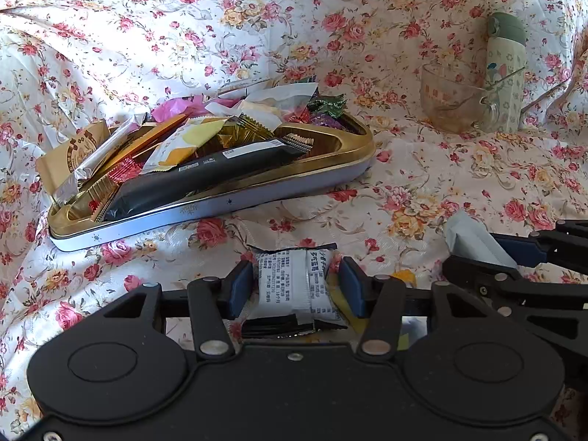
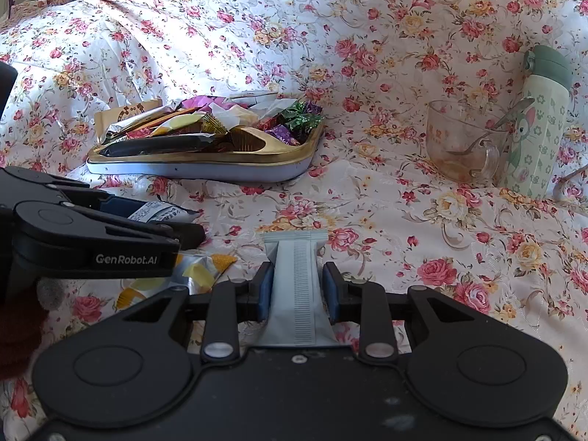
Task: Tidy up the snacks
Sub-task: 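Carry the white-blue packet and grey bar with both tools over the gold tray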
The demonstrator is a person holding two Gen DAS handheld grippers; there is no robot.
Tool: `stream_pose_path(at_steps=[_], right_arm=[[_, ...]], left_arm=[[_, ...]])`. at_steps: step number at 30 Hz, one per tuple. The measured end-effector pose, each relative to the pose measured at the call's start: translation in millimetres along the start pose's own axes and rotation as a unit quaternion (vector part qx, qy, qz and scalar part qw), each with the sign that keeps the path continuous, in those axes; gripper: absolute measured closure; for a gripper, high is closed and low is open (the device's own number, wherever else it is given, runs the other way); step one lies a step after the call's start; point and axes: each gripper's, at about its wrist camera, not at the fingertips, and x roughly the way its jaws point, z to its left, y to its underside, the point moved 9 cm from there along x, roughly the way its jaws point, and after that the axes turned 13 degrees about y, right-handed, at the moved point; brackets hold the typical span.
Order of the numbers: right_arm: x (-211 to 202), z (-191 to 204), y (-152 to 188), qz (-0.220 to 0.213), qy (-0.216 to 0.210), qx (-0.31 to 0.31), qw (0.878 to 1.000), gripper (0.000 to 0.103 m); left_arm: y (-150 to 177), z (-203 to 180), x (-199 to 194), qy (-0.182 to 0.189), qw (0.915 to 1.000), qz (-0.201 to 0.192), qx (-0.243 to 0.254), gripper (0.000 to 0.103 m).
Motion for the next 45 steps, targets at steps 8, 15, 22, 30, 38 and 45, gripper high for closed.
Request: stream_pose_path(at_steps=[8,15,22,30,38,45], right_arm=[[0.6,-0.9,0.3,0.001,0.0,0.002,1.0,0.073],[0.5,-0.9,0.4,0.001,0.001,0.004,1.0,0.073],[0.8,-1.6,0.4,0.001,0.001,0.005,1.0,0.074],[1.1,-1.8,0.4,0.001,0.002,0.004,1.0,0.074],[0.8,-1.2,0.3,0.0,0.004,0.002,1.0,0.074],[0.6,-0.3,0.0,-0.001,0.007,-0.003,1.0,0.074]], left_arm=[[-1.8,-5.5,-1.2,0.006,0.9996,0.029,0.001,0.059],[2.0,-7.6,-9.4,-0.016,0.9986,0.05,-0.008,0.061],[5.6,4.9,-32.3,-0.045,0.9962,0.062,-0.042,0.061],[15.8,9.5,-86.2,-0.073,0.992,0.057,-0.085,0.061],[63.0,2.4,-115.2,-0.065,0.9787,0.12,-0.153,0.061],[86.0,-8.6,-126.2,-0.057,0.9759,0.133,-0.164,0.061]])
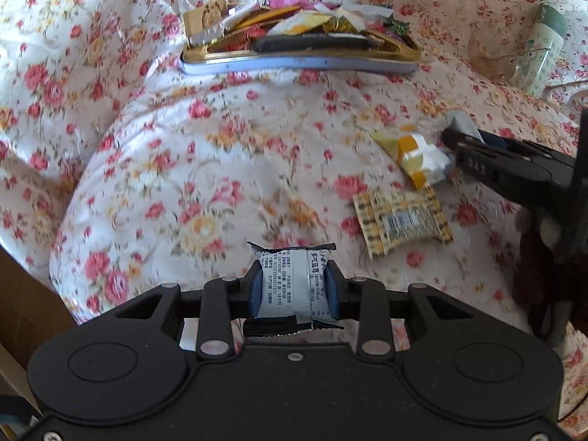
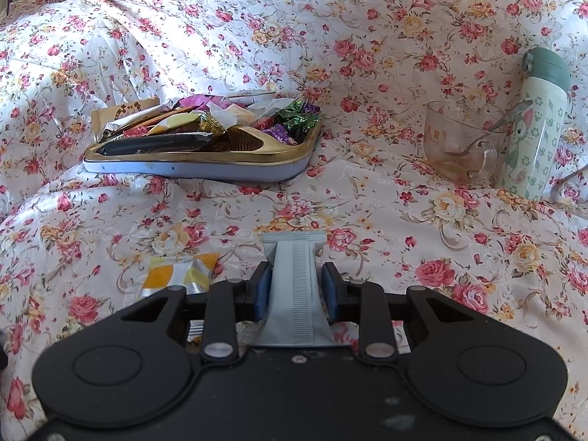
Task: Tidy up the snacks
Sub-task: 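Carry the white-blue packet and grey bar with both tools over the gold tray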
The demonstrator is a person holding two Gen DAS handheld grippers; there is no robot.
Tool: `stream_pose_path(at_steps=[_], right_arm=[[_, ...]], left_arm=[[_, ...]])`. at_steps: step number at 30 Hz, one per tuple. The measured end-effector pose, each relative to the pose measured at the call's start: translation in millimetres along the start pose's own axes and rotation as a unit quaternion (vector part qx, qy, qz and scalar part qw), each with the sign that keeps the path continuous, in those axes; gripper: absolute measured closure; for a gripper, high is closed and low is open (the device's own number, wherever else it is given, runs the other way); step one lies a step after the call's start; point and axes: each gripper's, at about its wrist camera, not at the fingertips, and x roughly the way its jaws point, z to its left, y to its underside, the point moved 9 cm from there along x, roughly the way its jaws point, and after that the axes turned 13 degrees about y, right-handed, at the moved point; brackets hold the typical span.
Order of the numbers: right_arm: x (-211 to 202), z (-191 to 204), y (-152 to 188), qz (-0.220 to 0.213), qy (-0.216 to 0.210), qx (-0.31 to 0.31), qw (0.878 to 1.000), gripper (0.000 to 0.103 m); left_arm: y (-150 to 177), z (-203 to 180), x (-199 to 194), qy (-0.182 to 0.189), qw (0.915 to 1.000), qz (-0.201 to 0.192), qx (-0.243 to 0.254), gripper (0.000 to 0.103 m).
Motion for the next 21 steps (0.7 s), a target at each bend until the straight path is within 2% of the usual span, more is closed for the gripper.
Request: stream_pose_path(at_steps=[13,21], right_arm=[[-1.4,0.2,0.1,0.0,0.003,-0.006,1.0,0.075],[-11.3,-13.9,-5.5,0.072,0.009,0.043,0.996,0.081]], left_arm=[[26.3,-0.9,-20.9,0.01,0.9999,-0.006,-0.009,0.061],[38.9,-6.4,-40.3,0.018,0.9996,-0.021,-0.006,0.061]])
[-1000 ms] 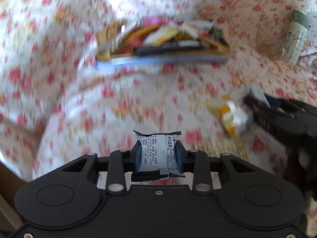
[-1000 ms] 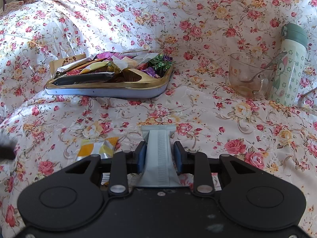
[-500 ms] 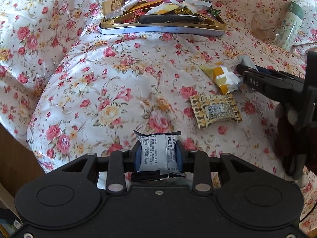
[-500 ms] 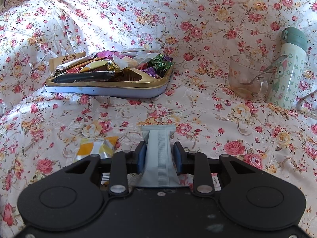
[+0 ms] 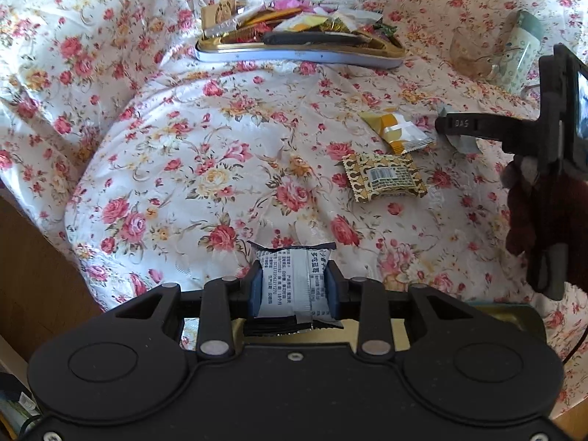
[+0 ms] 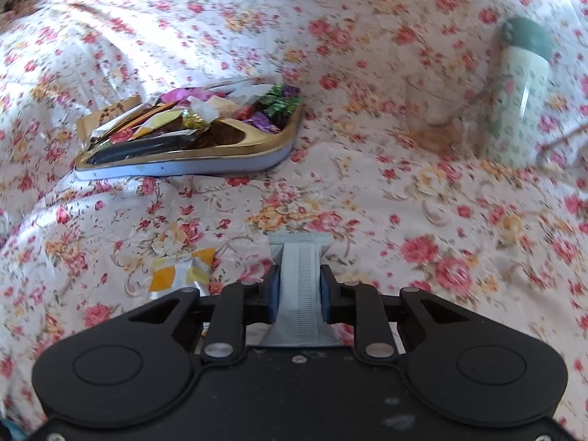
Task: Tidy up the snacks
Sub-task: 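Carry the white-blue packet and grey bar with both tools over the gold tray, then open the left tool to drop the white-blue packet while the right tool releases the grey bar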
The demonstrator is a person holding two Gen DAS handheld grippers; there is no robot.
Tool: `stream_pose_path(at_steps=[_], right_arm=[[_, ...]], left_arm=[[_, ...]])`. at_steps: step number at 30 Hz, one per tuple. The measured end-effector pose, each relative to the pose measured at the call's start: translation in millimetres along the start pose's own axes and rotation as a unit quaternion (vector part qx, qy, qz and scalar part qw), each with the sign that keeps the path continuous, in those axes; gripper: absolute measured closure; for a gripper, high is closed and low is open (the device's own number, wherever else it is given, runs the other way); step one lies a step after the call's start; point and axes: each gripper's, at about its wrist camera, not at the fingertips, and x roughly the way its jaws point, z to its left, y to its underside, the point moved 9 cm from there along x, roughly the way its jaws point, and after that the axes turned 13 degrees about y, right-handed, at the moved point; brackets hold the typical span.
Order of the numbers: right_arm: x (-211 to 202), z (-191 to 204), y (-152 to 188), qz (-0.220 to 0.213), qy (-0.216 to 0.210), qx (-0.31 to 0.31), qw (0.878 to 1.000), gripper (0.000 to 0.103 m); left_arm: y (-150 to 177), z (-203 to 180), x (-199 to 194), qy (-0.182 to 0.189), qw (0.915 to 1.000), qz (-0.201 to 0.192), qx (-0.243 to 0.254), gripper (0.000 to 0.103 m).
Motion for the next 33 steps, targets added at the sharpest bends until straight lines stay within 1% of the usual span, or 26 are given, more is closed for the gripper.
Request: stream_pose_path(at_steps=[2,5,10,14,20,24,27,30,33], right_arm=[[-8.7,-8.1,-2.2,0.009,-0.002,0.022,1.0,0.081],[-29.6,-21.2,-6.2,0.011,-0.007,0.05,0.999,0.081],[-79.4,-36.9,-4.6,0.004,-0.023,0.072,0.997,0.081],[-125.8,-43.3,11.4,-0.01,-0.047,0.091,0.995,0.08],[-180.2,-42.5,54.6,-0.005,-0.057,0.105,0.993,0.08],[-196.0,-37.0,90.5,0.021,-0.043,0.107,0.993,0.08],[-199.1,-29.9,116.2,0.049,-0.03,0.099,0.993,0.08],[-201.1,-25.2,139.2,0.087,-0.037,0.107,0.99,0.08],[-199.6,-21.0,155.2,0.11,-0.033,0.11,0.987,0.08]], left_arm=[[1.0,-2.9,-7.0,0.007,1.0,-0.005,-0.001,0.061],[1.1,-8.5,-18.6,0.016,0.9997,-0.015,0.005,0.061],[3.9,-21.7,-32.7,0.05,0.9985,-0.017,0.015,0.061],[10.8,-28.6,-35.0,0.072,0.9973,-0.005,0.01,0.061],[26.9,-37.5,-29.6,0.076,0.9967,0.02,0.019,0.061],[39.7,-39.3,-21.8,0.075,0.9961,0.041,0.02,0.061],[47.4,-41.0,-16.2,0.072,0.9957,0.054,0.024,0.061],[51.4,-42.3,-11.9,0.066,0.9956,0.059,0.03,0.061],[52.5,-43.8,-8.2,0.059,0.9957,0.061,0.035,0.061]])
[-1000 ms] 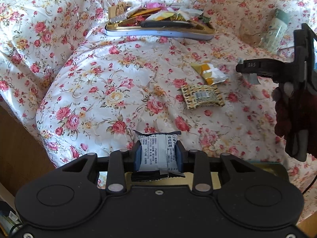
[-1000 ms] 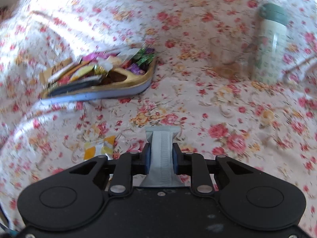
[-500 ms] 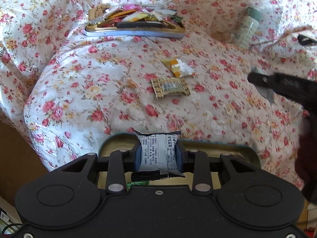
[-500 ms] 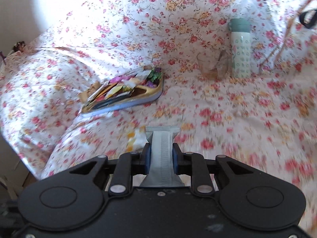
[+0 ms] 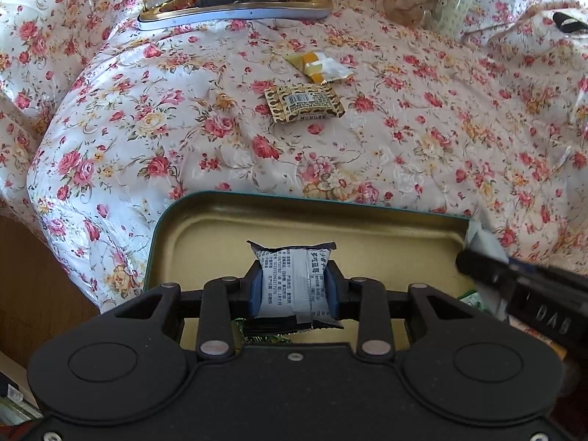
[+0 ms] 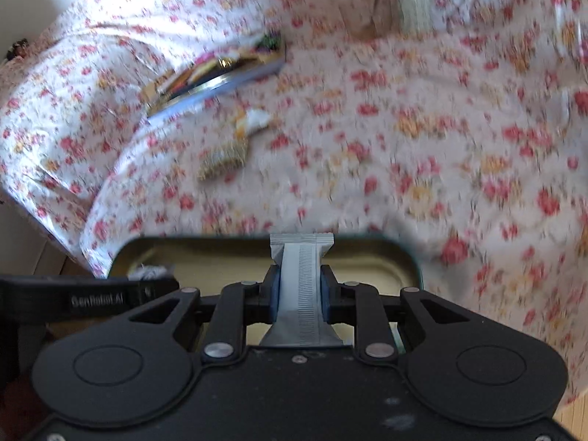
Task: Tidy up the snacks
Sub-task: 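Open the left tool to drop the white-blue packet while the right tool releases the grey bar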
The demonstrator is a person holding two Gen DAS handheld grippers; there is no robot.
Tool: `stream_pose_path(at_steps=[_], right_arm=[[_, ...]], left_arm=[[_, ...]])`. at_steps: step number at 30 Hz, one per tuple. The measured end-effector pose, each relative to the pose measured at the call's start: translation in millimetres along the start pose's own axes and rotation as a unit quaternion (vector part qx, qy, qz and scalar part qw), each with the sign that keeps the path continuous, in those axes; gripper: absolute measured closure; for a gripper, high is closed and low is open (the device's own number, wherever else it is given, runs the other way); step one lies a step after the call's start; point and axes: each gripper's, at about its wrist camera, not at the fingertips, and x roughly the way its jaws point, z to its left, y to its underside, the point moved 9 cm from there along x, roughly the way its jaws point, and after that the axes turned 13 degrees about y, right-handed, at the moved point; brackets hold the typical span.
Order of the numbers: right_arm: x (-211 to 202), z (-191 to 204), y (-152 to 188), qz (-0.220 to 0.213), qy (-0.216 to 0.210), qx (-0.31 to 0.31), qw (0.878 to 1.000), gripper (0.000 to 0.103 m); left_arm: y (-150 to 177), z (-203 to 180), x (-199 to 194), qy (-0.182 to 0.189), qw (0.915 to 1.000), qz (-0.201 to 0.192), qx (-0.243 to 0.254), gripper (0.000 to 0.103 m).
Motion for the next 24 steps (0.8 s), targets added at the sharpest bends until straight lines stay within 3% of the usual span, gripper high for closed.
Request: stream_pose_path(at_steps=[5,24], right_arm=[[9.3,-2.4,12.3,0.023,0.008,0.005,1.0,0.08],[10.7,2.8,8.3,0.024,0.003,-0.006,1.0,0.078]], left_arm=[[1.3,-0.9,3.1,-0.004,1.0,0.004,0.005,0.061],[0.7,-2.4,2.2,0.006,1.0,-0.001,0.007,0.059]])
